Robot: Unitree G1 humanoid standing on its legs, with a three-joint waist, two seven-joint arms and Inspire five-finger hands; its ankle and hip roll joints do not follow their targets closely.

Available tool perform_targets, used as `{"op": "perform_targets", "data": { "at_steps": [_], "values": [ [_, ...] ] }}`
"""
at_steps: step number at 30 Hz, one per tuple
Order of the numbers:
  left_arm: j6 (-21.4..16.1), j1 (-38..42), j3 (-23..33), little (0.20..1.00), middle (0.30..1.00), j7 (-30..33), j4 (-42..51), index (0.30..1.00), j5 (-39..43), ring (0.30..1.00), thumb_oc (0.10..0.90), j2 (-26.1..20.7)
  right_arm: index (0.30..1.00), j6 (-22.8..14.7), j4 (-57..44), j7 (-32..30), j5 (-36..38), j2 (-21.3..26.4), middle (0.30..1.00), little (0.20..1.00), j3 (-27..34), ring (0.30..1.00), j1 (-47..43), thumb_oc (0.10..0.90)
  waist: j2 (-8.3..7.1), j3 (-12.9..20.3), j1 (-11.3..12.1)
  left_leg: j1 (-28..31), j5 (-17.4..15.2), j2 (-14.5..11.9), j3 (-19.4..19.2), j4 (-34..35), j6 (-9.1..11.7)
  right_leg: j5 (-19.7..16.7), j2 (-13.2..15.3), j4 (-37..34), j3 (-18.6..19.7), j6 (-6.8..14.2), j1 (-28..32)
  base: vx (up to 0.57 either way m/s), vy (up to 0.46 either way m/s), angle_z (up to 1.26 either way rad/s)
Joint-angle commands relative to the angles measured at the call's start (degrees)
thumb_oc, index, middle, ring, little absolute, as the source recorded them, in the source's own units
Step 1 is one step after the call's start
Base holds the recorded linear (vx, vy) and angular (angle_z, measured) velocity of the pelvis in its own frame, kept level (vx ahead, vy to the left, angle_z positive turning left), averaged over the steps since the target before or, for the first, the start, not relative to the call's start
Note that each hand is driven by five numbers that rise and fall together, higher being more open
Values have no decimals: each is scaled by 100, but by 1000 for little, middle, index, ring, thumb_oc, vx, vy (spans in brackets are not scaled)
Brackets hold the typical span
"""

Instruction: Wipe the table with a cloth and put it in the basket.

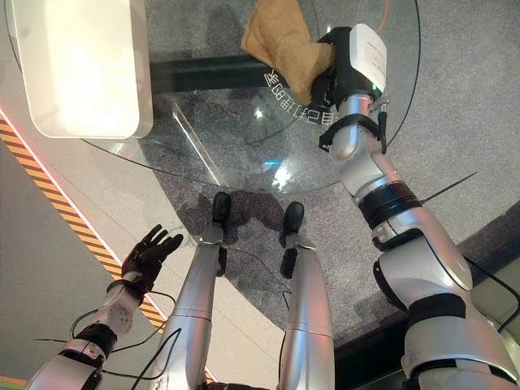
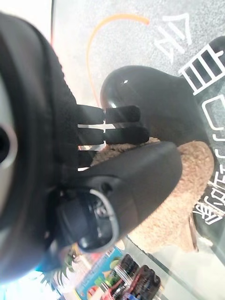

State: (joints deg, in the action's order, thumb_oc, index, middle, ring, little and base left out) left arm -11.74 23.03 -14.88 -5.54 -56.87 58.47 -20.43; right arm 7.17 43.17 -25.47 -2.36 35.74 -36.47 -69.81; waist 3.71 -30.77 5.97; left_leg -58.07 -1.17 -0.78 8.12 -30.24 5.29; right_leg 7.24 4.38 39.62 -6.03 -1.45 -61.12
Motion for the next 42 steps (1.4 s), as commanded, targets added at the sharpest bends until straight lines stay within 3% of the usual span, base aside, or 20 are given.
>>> {"op": "perform_targets", "data": {
  "at_steps": [1,28,42],
  "values": [
    [-195,-59,220,900,900,67,-293,900,-104,900,800,123,300,-328,-665,616,-254,-384,300,200,-549,300,318,100,208,98,63,60,79,300,-465,147,-544,100,-86,-95,-171,-8,212,0,0,0],
    [-232,76,231,900,900,251,-289,900,-254,900,800,356,300,-521,-1503,1930,-476,-1078,300,200,-926,300,1057,100,204,98,-25,84,169,307,-564,205,-515,50,-107,-147,-148,11,183,0,0,0],
    [-230,92,263,900,900,279,-280,900,-312,900,800,381,300,-461,-1840,2201,-541,-1152,300,200,-1029,300,1200,100,168,98,-47,65,182,308,-566,194,-510,24,-118,-159,-131,16,163,0,0,0]
  ]
}}
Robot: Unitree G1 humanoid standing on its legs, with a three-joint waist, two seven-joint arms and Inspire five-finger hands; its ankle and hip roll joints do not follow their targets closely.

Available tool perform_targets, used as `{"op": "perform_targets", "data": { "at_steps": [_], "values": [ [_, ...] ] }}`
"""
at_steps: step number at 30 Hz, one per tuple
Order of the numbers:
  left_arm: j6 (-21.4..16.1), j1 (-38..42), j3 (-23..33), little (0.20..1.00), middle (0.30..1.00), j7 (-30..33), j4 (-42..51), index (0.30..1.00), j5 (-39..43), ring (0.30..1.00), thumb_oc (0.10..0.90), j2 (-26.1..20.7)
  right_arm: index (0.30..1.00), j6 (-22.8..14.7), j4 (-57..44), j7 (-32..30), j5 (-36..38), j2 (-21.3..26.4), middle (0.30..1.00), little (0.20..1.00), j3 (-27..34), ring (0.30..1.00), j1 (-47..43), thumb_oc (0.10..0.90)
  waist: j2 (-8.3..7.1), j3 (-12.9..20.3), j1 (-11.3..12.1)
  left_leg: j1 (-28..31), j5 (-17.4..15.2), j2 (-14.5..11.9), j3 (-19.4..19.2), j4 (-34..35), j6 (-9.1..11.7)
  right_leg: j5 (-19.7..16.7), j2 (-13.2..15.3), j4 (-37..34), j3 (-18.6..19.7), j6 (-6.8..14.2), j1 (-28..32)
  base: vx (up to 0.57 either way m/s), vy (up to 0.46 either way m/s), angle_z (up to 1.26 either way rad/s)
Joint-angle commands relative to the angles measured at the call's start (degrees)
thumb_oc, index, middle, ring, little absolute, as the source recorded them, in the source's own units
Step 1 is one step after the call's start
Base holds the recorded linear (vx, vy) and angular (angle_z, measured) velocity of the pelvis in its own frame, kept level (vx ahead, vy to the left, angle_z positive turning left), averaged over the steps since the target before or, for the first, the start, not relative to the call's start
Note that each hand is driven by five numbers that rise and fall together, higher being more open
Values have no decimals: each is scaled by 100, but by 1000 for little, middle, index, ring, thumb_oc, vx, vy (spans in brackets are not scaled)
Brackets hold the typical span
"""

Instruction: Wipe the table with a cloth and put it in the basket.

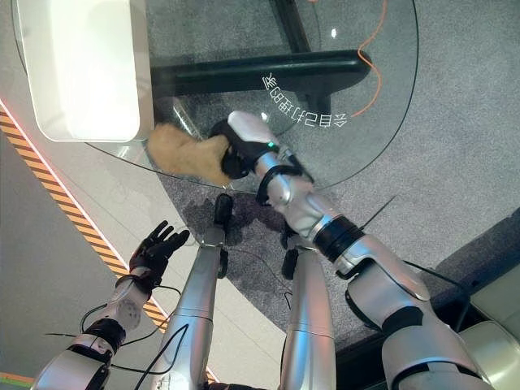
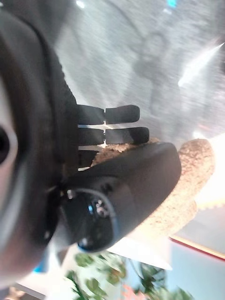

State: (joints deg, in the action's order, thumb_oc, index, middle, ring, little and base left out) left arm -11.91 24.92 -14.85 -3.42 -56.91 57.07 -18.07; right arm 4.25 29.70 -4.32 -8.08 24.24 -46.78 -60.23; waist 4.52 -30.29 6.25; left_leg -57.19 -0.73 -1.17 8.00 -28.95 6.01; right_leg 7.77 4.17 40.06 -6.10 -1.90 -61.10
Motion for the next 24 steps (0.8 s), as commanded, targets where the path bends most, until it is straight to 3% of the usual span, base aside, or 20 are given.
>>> {"op": "perform_targets", "data": {
  "at_steps": [1,7,18,24],
  "values": [
    [-212,-96,259,900,900,80,-267,900,-175,900,800,147,300,-170,-514,110,24,-6,300,200,-3,300,256,100,83,50,-75,-19,140,345,-555,72,-581,-30,-97,-210,-127,62,167,0,0,0],
    [-214,-56,255,900,900,140,-242,900,-142,900,800,132,300,-115,-651,141,-7,-42,300,200,-28,300,375,100,66,50,-91,0,149,346,-557,78,-584,-39,-92,-209,-139,63,175,0,0,0],
    [-290,-16,310,900,900,193,-254,900,-14,900,800,91,300,-110,-364,-471,138,15,300,200,93,300,244,100,117,50,-81,-13,127,354,-556,45,-592,-54,-72,-174,-111,58,139,0,0,0],
    [-712,-66,526,900,900,604,-177,900,356,900,800,68,300,-160,-456,-956,494,80,300,200,439,300,229,100,116,50,-81,-14,114,345,-551,29,-597,-33,-70,-132,-104,51,136,0,0,0]
  ]
}}
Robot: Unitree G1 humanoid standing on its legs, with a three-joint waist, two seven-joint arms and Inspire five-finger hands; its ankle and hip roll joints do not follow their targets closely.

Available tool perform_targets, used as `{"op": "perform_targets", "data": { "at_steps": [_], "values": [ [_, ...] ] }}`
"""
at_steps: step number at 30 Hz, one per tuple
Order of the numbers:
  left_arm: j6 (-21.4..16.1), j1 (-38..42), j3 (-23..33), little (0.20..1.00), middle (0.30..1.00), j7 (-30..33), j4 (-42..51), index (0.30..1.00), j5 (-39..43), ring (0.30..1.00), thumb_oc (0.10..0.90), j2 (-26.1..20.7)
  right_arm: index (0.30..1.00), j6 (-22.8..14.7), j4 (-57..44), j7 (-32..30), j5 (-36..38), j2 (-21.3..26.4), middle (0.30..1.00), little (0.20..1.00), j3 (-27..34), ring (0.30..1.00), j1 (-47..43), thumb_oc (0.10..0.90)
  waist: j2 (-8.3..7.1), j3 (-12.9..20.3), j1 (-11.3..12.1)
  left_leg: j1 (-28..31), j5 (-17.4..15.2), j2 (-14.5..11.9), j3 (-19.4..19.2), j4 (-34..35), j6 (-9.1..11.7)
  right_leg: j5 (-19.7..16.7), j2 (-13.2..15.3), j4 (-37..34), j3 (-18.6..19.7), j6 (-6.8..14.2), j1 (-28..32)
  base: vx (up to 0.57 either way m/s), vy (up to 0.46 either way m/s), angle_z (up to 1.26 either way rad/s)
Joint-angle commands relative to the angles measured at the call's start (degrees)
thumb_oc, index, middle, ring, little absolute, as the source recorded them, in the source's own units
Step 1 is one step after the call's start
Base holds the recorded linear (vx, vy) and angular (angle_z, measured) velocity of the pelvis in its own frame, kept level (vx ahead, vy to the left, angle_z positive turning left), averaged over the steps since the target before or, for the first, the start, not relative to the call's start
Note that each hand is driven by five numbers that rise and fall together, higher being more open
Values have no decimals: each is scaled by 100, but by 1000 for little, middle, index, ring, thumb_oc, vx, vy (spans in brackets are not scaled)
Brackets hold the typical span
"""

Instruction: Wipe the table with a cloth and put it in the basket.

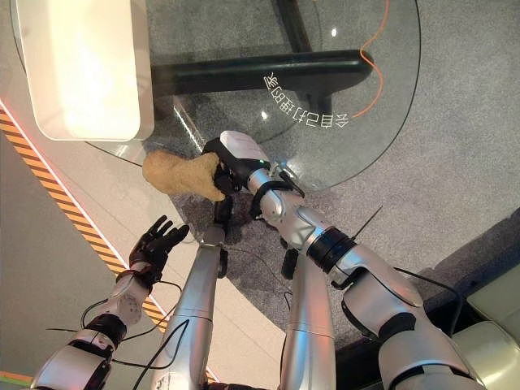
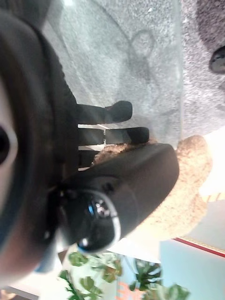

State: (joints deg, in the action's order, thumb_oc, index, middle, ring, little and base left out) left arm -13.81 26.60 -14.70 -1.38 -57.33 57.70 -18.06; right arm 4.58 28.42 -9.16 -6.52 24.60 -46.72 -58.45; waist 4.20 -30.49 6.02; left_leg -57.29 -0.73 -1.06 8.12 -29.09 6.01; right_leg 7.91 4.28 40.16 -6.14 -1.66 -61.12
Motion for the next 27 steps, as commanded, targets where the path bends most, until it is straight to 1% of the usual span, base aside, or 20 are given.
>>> {"op": "perform_targets", "data": {
  "at_steps": [1,3,4,8,9,10,12,13,14,15,16,19,22,27],
  "values": [
    [-578,-237,569,900,900,459,-127,900,378,900,800,52,300,-200,-340,-526,383,44,300,200,481,300,53,100,146,69,-56,-3,112,337,-560,37,-598,-43,-81,-135,-100,26,137,0,0,0],
    [-816,-277,873,900,900,773,-50,900,625,900,800,-35,300,-287,-497,-734,524,38,300,200,737,300,80,100,130,69,-39,10,91,336,-527,26,-602,-12,-75,-94,-101,24,147,0,0,0],
    [-835,-281,887,900,900,804,-44,900,631,900,800,-40,300,-294,-506,-748,529,36,300,200,749,300,84,100,127,69,-38,13,91,336,-526,27,-603,-10,-74,-92,-102,24,150,0,0,0],
    [-1073,-262,1302,900,900,1283,-32,900,813,900,800,-203,300,-350,-772,-931,621,11,300,200,1027,300,130,100,91,69,-26,38,72,342,-491,13,-614,29,-71,-38,-112,13,170,0,0,0],
    [-1208,-227,1504,900,900,1634,-48,900,784,900,800,-292,300,-360,-915,-1012,648,-14,300,200,1142,300,156,100,69,69,-31,43,62,343,-478,-6,-617,42,-79,-15,-106,5,177,0,0,0],
    [-1251,-216,1553,900,900,1772,-63,900,755,900,800,-322,300,-372,-955,-1045,666,-14,300,200,1168,300,160,100,63,69,-32,42,60,345,-475,-13,-618,46,-82,-8,-104,1,178,0,0,0],
    [-1447,-150,1784,900,900,2332,-101,900,669,900,800,-436,300,-370,-1074,-1108,742,-23,300,200,1255,300,149,100,37,69,-35,16,53,344,-454,-45,-620,66,-99,35,-89,-14,159,0,0,0],
    [-1651,-115,1962,900,900,2695,-191,900,552,900,800,-537,300,-352,-1179,-1190,789,-43,300,200,1296,300,136,100,21,69,-32,9,57,345,-438,-56,-614,81,-113,48,-79,-26,163,0,0,0],
    [-1666,-113,1972,900,900,2724,-189,900,544,900,800,-540,300,-355,-1188,-1202,791,-45,300,200,1297,300,135,100,17,69,-33,8,57,346,-438,-57,-614,82,-114,49,-77,-27,162,0,0,0],
    [-1863,-82,2100,900,900,3112,-179,900,409,900,800,-587,300,-363,-1292,-1284,801,-73,300,200,1331,300,162,100,-6,69,-35,-12,58,343,-421,-70,-607,97,-135,66,-70,-40,157,0,0,0],
    [-1907,-80,2115,900,900,3176,-167,900,384,900,800,-592,300,-364,-1304,-1295,810,-72,300,200,1334,300,164,100,-11,69,-35,-16,57,343,-419,-73,-605,99,-137,70,-69,-42,154,0,0,0],
    [-2289,38,2229,900,900,4021,11,900,-98,900,800,-676,300,-385,-1490,-1440,889,-83,300,200,1379,300,183,100,-54,69,-40,-45,62,343,-378,-103,-592,104,-179,98,-48,-51,151,0,0,0],
    [-2485,192,2294,900,900,4693,165,900,-554,900,800,-807,300,-409,-1553,-1544,979,-79,300,200,1432,300,163,100,-75,69,-42,-41,76,335,-359,-92,-576,108,-196,85,-31,-47,182,0,0,0],
    [-2962,394,2254,900,900,5659,656,900,-1705,900,800,-1088,300,-465,-1639,-1685,1036,-60,300,200,1477,300,244,100,-78,69,-36,35,86,324,-339,-46,-552,108,-214,23,-18,-32,286,-10,-2,-1]
  ]
}}
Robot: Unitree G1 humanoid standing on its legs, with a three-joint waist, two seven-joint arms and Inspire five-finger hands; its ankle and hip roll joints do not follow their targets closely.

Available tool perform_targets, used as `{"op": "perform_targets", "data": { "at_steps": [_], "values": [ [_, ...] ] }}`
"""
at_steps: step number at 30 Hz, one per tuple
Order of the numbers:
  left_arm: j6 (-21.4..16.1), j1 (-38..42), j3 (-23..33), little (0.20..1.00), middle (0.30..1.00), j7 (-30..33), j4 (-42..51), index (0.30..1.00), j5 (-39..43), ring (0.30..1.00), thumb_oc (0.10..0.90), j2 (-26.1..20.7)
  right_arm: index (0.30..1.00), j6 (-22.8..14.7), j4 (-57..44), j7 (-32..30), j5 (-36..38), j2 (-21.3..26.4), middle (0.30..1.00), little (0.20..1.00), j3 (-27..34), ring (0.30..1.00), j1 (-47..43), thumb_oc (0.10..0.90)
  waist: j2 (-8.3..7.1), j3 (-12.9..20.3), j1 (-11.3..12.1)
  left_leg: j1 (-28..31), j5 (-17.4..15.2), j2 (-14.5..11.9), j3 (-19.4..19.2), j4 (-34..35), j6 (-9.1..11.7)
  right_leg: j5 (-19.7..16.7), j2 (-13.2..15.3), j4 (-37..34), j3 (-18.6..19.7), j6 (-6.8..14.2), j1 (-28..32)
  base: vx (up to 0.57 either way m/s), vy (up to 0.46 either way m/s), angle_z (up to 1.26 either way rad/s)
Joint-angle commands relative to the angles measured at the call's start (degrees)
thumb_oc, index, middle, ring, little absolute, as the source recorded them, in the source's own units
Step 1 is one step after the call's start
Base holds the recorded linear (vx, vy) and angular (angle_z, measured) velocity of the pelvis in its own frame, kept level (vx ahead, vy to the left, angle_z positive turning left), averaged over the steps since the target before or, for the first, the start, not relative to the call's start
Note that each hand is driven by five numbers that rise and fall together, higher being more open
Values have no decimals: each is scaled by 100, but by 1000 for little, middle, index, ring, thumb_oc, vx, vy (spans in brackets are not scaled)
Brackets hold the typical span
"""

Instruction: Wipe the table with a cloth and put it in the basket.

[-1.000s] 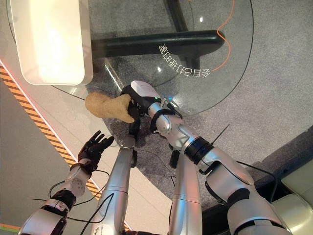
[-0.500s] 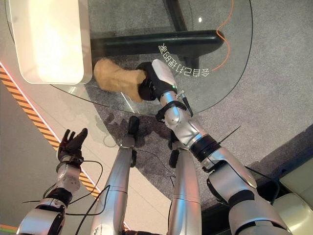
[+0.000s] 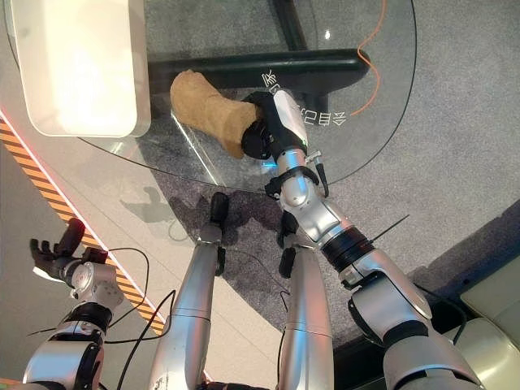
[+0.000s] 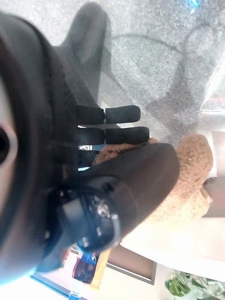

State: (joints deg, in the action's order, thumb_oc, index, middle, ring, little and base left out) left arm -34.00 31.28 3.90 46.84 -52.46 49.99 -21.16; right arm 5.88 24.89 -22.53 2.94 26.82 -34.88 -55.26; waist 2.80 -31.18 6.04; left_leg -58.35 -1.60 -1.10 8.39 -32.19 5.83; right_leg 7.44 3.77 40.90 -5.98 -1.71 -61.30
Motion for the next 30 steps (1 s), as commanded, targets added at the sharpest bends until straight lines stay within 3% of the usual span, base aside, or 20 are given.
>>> {"op": "perform_targets", "data": {
  "at_steps": [1,5,8,10,19,25,30],
  "values": [
    [-1008,-50,393,900,900,878,336,900,-1038,900,800,-832,300,-613,-1317,-358,108,-265,300,200,317,300,-50,100,61,139,-37,148,174,327,-367,269,-528,147,-165,-77,-32,-22,324,-31,-11,-3],
    [-1156,56,358,900,900,984,1261,900,-1602,900,800,-900,300,-646,-1472,-408,47,-288,300,200,474,300,104,100,63,139,-2,161,167,341,-337,301,-523,138,-161,-134,-30,3,370,-17,-29,0],
    [-1239,90,251,900,900,770,2062,900,-2353,900,800,-726,300,-738,-1655,-460,-16,-361,300,200,665,300,282,100,66,139,7,185,153,359,-327,342,-531,127,-166,-184,-24,32,405,-11,-28,0],
    [-1220,106,206,900,900,526,2369,900,-2379,900,800,-611,300,-794,-1719,-468,-20,-374,300,200,751,300,344,100,68,139,15,203,146,362,-334,353,-543,121,-163,-198,-30,42,427,-5,-33,0],
    [-758,46,-162,900,900,-1630,3966,900,-1642,900,800,-155,300,-1250,-2399,-269,-53,-439,300,200,1312,300,643,100,55,139,-49,235,108,391,-377,348,-594,59,-169,-213,-15,127,454,-1,-4,0],
    [-7,-259,-516,900,900,-3232,5072,900,-937,900,800,146,300,-1653,-3189,178,6,-480,300,200,1779,300,1145,100,56,139,-167,302,84,410,-441,383,-649,-26,-160,-289,15,203,485,0,0,0],
    [392,-267,-702,900,900,-3827,5275,900,-338,900,800,199,300,-1910,-3528,416,7,-506,300,200,1919,300,1323,100,68,139,-254,367,91,407,-494,422,-670,-66,-150,-348,28,238,530,0,0,0]
  ]
}}
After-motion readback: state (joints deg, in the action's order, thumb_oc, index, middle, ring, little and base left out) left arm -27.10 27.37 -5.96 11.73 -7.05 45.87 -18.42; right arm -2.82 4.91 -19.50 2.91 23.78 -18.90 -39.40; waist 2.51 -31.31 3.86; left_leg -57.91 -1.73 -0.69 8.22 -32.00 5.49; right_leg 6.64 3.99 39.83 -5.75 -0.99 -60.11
